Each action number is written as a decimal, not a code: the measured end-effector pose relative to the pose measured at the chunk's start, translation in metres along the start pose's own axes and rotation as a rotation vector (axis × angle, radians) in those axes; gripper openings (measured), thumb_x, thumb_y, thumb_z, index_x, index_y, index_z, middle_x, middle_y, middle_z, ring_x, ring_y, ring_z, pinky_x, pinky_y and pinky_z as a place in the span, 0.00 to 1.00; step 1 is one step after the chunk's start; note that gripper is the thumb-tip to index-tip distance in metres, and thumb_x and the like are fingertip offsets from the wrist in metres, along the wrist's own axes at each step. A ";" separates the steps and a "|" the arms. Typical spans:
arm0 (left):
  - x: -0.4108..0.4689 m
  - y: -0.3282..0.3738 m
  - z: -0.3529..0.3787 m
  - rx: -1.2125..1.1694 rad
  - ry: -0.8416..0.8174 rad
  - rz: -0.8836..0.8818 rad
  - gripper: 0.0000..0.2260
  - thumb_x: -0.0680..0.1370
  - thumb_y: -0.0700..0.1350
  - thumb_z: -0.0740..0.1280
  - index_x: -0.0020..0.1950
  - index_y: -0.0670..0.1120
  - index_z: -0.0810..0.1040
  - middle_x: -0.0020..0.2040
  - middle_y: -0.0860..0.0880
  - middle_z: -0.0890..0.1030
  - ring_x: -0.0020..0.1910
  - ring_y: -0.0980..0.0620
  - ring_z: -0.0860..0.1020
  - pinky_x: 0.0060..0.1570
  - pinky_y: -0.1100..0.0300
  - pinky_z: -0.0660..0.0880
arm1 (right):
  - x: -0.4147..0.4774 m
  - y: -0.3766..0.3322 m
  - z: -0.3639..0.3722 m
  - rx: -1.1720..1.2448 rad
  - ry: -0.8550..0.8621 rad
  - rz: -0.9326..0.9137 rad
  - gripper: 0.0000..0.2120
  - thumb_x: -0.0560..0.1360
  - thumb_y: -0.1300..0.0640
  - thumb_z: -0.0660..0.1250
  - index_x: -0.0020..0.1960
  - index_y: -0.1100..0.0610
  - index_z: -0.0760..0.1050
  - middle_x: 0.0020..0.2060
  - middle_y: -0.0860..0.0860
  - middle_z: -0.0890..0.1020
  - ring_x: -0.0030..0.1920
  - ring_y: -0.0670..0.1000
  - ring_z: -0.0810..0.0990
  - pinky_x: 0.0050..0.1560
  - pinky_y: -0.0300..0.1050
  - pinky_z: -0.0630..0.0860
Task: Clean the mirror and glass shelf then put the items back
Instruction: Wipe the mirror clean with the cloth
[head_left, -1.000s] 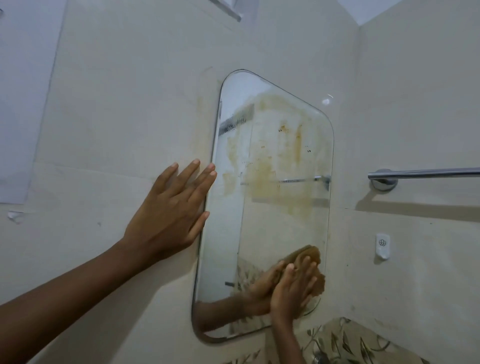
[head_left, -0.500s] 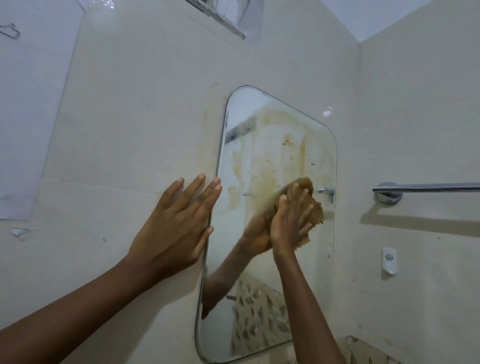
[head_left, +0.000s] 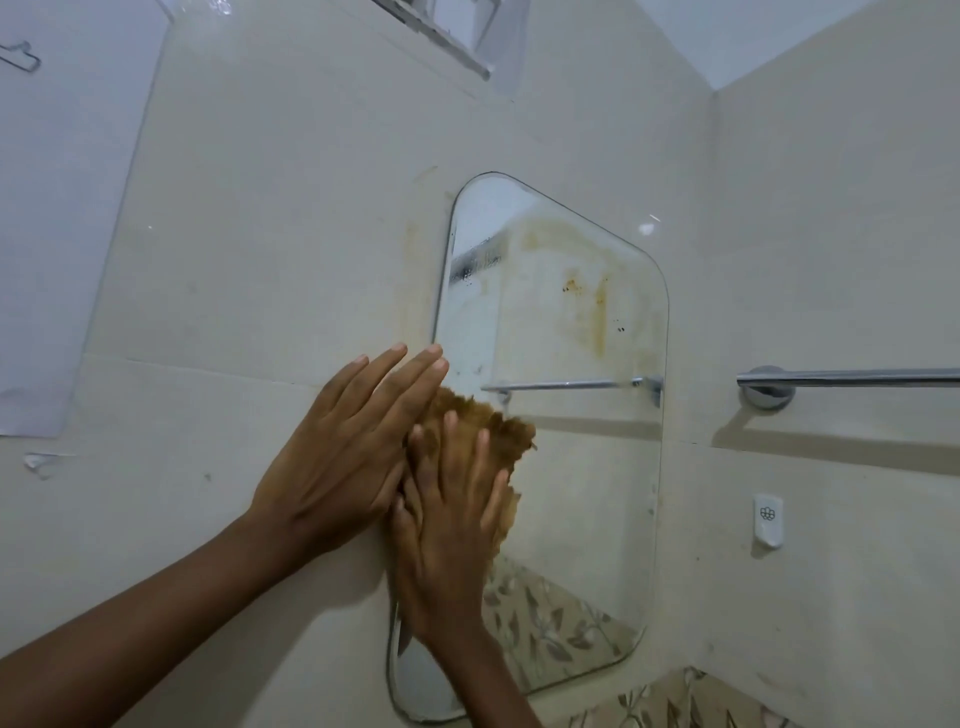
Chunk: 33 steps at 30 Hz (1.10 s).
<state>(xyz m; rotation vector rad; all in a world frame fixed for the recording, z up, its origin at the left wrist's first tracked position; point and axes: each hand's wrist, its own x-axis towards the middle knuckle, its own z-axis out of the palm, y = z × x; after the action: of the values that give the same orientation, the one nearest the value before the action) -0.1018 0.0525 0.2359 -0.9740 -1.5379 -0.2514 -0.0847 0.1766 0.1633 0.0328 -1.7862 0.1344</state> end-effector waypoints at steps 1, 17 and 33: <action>0.000 0.000 0.000 0.040 -0.020 0.007 0.27 0.75 0.44 0.52 0.76 0.46 0.55 0.76 0.47 0.59 0.75 0.46 0.58 0.72 0.47 0.57 | -0.013 0.003 0.002 -0.018 -0.005 0.005 0.26 0.79 0.42 0.39 0.75 0.47 0.47 0.77 0.48 0.45 0.76 0.53 0.43 0.72 0.58 0.36; 0.000 0.001 0.002 0.327 -0.180 0.036 0.25 0.78 0.53 0.53 0.73 0.43 0.64 0.76 0.44 0.61 0.74 0.42 0.61 0.69 0.42 0.59 | 0.005 0.140 -0.024 0.308 0.199 0.983 0.29 0.76 0.36 0.45 0.74 0.43 0.45 0.76 0.44 0.48 0.76 0.50 0.45 0.74 0.58 0.42; 0.001 0.003 0.002 0.268 -0.128 0.032 0.25 0.76 0.52 0.56 0.71 0.44 0.66 0.74 0.45 0.64 0.73 0.43 0.63 0.68 0.43 0.60 | 0.208 0.097 -0.052 0.309 0.198 0.563 0.27 0.79 0.41 0.45 0.75 0.45 0.45 0.77 0.46 0.47 0.76 0.50 0.40 0.73 0.59 0.36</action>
<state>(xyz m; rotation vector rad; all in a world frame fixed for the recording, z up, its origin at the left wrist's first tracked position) -0.1015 0.0562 0.2348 -0.8138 -1.6227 0.0410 -0.0887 0.2889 0.3695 -0.2560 -1.5218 0.7904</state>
